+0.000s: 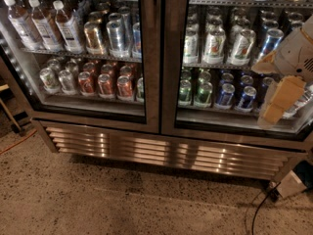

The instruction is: Open left fridge door

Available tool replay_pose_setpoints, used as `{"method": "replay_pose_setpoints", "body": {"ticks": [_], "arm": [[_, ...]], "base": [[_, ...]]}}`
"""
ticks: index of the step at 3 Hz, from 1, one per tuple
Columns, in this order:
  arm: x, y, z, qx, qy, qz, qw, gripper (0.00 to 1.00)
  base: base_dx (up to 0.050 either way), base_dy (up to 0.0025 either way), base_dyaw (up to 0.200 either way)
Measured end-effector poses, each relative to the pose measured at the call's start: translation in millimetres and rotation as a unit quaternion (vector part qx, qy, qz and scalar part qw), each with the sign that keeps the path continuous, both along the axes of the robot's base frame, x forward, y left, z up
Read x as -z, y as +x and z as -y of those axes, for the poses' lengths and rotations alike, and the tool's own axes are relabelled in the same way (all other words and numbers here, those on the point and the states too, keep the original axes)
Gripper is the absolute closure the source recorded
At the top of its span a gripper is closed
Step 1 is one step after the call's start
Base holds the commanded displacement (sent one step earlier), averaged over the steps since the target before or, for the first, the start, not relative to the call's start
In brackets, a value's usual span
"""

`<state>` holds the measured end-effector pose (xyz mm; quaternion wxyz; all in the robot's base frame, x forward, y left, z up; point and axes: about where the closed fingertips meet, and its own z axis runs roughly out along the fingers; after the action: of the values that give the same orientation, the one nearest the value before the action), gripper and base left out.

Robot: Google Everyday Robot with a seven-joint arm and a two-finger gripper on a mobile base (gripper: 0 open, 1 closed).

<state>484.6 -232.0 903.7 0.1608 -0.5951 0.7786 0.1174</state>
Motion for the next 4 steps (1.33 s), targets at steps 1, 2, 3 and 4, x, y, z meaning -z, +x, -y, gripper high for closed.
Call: {"method": "replay_pose_setpoints", "body": {"ticks": [1, 2, 3, 4], "arm": [[5.3, 21.6, -21.0, -0.021, 0.132, -0.018, 0.9909, 0.00], [-4.2, 30.0, -36.5, -0.027, 0.179, -0.012, 0.9834, 0.00], [-2.0, 34.4, -38.1, -0.021, 0.170, -0.007, 0.9851, 0.00], [0.7, 33.5, -36.7, -0.055, 0.238, -0.023, 0.9694, 0.00]], "base": [[0.000, 0.00000, 0.000], [0.000, 0.00000, 0.000], [0.000, 0.00000, 0.000], [0.000, 0.00000, 0.000]]}}
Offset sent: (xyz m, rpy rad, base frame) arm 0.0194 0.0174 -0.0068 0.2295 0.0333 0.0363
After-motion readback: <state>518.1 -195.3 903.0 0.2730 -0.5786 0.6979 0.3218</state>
